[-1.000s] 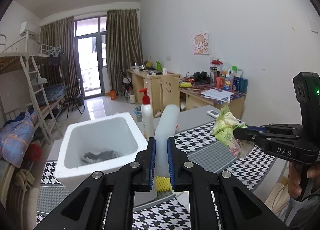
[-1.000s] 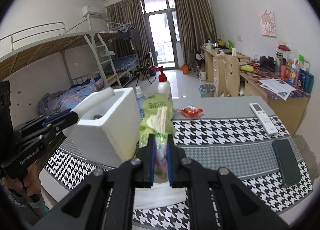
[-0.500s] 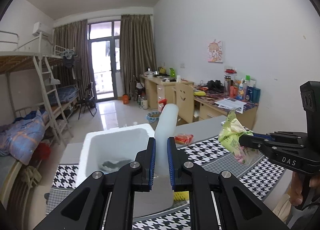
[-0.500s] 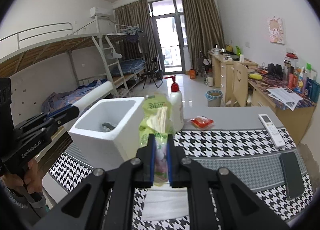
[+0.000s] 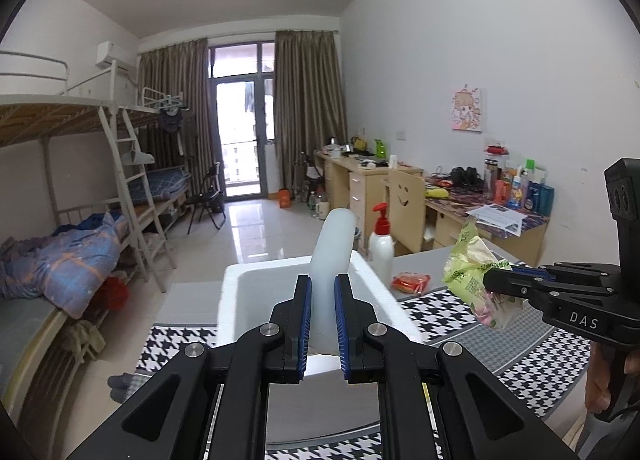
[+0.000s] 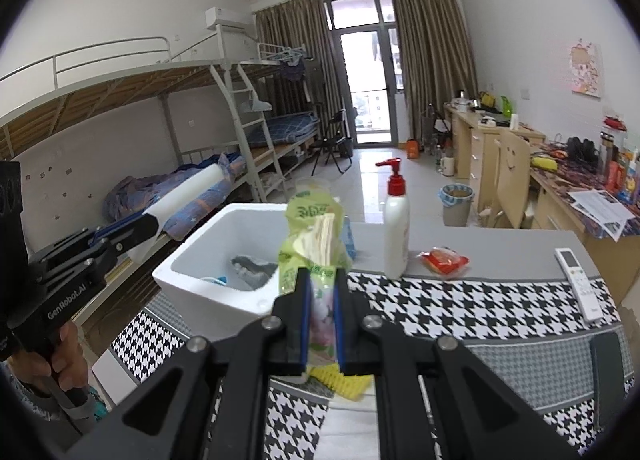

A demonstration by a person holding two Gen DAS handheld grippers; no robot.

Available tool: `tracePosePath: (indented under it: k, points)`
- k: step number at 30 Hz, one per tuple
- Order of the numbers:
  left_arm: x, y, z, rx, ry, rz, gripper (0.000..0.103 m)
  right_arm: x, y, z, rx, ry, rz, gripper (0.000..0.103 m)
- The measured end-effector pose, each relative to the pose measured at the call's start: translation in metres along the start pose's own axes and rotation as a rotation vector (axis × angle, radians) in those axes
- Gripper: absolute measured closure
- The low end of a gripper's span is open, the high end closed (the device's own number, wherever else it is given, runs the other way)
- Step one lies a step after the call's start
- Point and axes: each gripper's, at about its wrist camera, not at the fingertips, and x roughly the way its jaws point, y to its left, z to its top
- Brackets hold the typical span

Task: Organize soft objects
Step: 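Carry the foam tube over the foam box with the left tool while the right tool carries the snack, then open the left tool to drop the foam tube into the foam box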

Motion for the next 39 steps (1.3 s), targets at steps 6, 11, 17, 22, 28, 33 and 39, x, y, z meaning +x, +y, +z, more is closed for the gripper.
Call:
tracePosePath:
  k: [6, 11, 17, 22, 28, 33, 39]
  points:
    - [0.004, 0.007, -0.001, -0.019, 0.010, 0.033, 0.090, 0.011, 0.008, 0.004, -0.009, 0.007, 0.033, 0.090]
    - [0.009, 0.009, -0.002, -0.024, 0.025, 0.046, 0.090, 0.018, 0.015, 0.008, -0.020, 0.018, 0.051, 0.090]
    - [0.019, 0.015, -0.005, -0.025, 0.045, 0.038, 0.090, 0.022, 0.020, 0.011, -0.028, 0.022, 0.059, 0.090]
    - [0.031, 0.020, -0.005, -0.029, 0.062, 0.034, 0.090, 0.024, 0.021, 0.012, -0.030, 0.023, 0.057, 0.090]
    - [0.040, 0.020, -0.006, -0.028, 0.079, 0.006, 0.087, 0.027, 0.022, 0.013, -0.032, 0.024, 0.046, 0.090]
    - [0.045, 0.022, -0.005, -0.018, 0.075, -0.002, 0.078, 0.028, 0.021, 0.013, -0.028, 0.026, 0.041, 0.090]
    - [0.041, 0.030, -0.008, -0.044, 0.058, 0.023, 0.018, 0.028, 0.021, 0.014, -0.026, 0.026, 0.033, 0.090]
